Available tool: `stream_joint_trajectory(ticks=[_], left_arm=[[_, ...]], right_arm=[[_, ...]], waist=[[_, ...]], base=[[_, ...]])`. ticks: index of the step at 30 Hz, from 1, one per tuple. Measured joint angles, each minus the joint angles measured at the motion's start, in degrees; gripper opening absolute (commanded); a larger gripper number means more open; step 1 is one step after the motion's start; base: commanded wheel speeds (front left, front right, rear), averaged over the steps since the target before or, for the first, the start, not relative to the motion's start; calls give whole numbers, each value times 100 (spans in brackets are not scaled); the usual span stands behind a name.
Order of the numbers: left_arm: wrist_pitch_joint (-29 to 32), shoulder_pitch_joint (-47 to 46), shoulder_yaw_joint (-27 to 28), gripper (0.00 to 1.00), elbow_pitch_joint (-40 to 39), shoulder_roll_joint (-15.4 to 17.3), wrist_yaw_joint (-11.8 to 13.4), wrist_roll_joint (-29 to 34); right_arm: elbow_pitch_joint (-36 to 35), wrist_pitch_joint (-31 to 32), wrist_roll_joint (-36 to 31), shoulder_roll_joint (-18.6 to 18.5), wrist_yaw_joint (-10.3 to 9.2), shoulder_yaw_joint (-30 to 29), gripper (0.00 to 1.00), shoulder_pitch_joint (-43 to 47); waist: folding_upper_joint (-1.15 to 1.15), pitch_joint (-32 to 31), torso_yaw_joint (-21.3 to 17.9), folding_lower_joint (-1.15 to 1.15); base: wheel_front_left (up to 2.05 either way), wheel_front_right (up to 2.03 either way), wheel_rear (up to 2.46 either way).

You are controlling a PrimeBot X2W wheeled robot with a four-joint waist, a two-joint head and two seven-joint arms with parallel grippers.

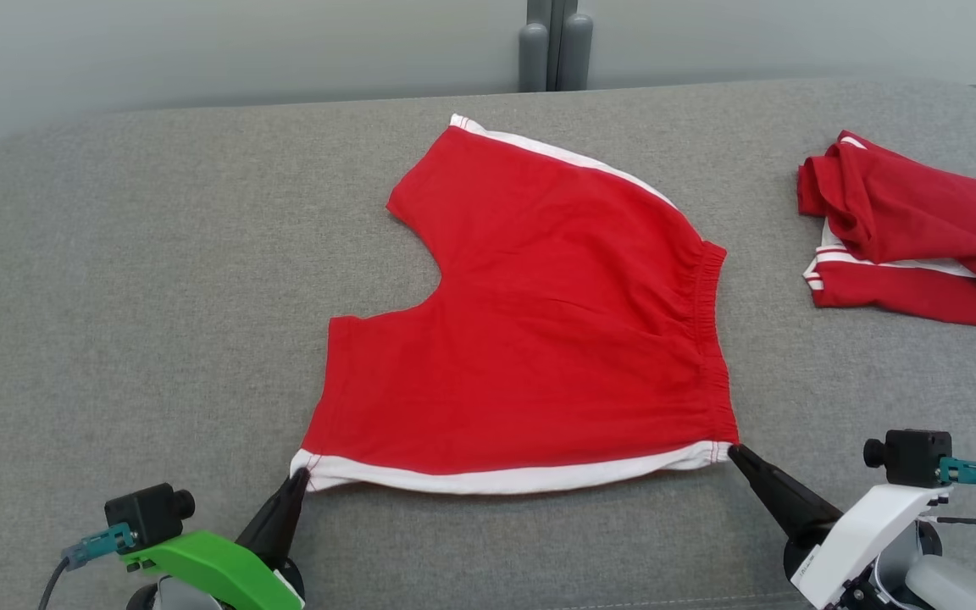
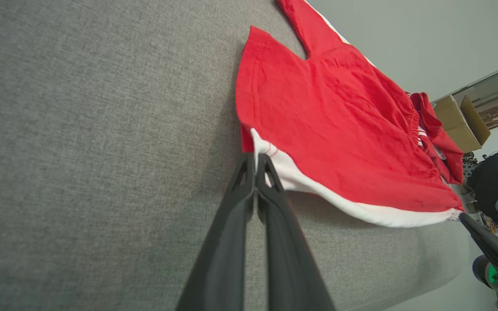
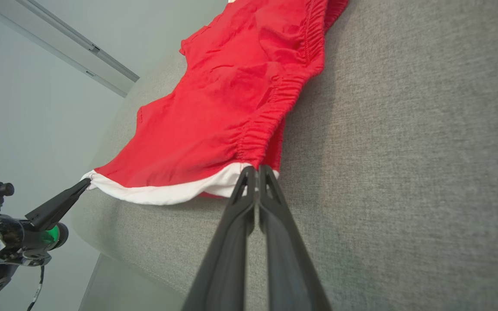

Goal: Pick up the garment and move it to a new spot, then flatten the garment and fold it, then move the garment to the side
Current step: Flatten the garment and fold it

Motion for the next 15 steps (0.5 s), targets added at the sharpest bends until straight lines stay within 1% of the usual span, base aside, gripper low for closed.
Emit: stream_joint_trajectory(ticks=[1,2,7,10,15], left_arm=[[7,2,-13,100,8,-2,24,-4],[9,3,-29,100,19,-4,25,-8],[82,59,-113,100,122,11,85,4],[88,90,-114,100,162,43,190,37],[-78,89,15,100,73,140,200,183]], right_arm=[[1,0,-7,0,0,7,85,0],[3,0,-8,0,0,18,100,0],[37,-1,-58,0,1,36,100,-1],[93,-1,-58,-1,0,33,100,-1],[98,-37,-57,-1,0,-152,100,-1]], waist=[[0,7,-7,0],[0,14,-14,0],[0,78,-66,0],[0,101,-83,0],[0,108,-90,0]], base=[[0,0,0],[0,0,0],[0,0,0],[0,0,0],[0,0,0]])
